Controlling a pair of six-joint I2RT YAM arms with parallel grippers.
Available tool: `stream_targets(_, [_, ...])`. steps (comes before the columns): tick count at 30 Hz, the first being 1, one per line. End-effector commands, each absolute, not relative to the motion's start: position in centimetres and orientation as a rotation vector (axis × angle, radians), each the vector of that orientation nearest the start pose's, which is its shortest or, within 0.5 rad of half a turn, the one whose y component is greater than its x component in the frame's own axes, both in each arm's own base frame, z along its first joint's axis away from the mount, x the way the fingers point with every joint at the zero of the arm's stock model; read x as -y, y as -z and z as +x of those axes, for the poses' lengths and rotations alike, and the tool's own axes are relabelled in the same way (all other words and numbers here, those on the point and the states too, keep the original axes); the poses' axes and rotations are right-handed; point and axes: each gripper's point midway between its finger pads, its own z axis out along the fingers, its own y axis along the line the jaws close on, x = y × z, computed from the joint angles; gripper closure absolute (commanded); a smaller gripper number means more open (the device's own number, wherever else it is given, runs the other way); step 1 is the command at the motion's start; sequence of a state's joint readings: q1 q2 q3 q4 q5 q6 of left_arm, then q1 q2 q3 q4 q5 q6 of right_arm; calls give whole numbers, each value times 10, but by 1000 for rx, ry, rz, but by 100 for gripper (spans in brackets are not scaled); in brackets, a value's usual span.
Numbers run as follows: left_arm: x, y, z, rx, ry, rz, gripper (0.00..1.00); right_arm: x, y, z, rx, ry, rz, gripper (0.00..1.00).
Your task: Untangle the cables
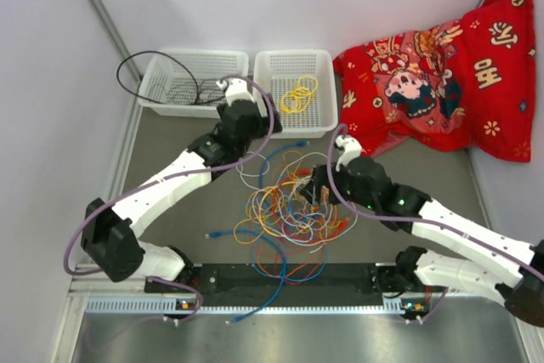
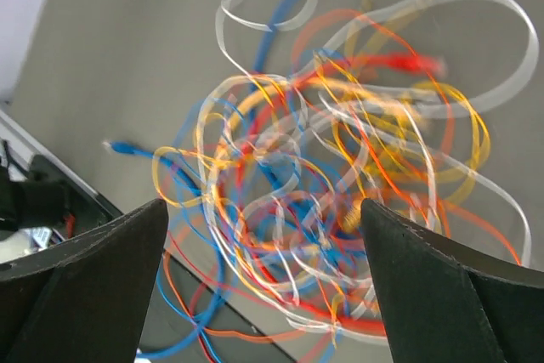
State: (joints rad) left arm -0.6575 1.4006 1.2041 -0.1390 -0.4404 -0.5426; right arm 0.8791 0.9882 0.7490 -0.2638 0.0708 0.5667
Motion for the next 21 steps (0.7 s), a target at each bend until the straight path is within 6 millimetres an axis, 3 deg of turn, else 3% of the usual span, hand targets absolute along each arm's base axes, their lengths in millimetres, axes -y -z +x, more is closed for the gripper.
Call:
stream_targets(1, [252, -230, 329, -2041, 441, -172, 1, -237, -164, 190, -2197, -759, -199, 7])
stream_targets(5, [257, -183, 289, -2194, 402, -151, 1, -230, -150, 179, -2211, -759, -208, 8])
stream_targets(8, [256, -167, 268, -2235, 441, -144, 1, -230, -146, 179, -2206, -756, -221, 8])
stream_targets(12, [259, -165, 256, -2232, 518, -83, 1, -234, -135, 185, -2235, -703, -253, 8])
stream_targets(19, [237, -141, 238, -2309, 468, -179, 4, -243, -79, 191, -2387, -584, -291, 8])
stream_targets(21, [232, -138, 236, -2305, 468, -198, 4, -253, -82, 196, -2369, -615, -301, 12])
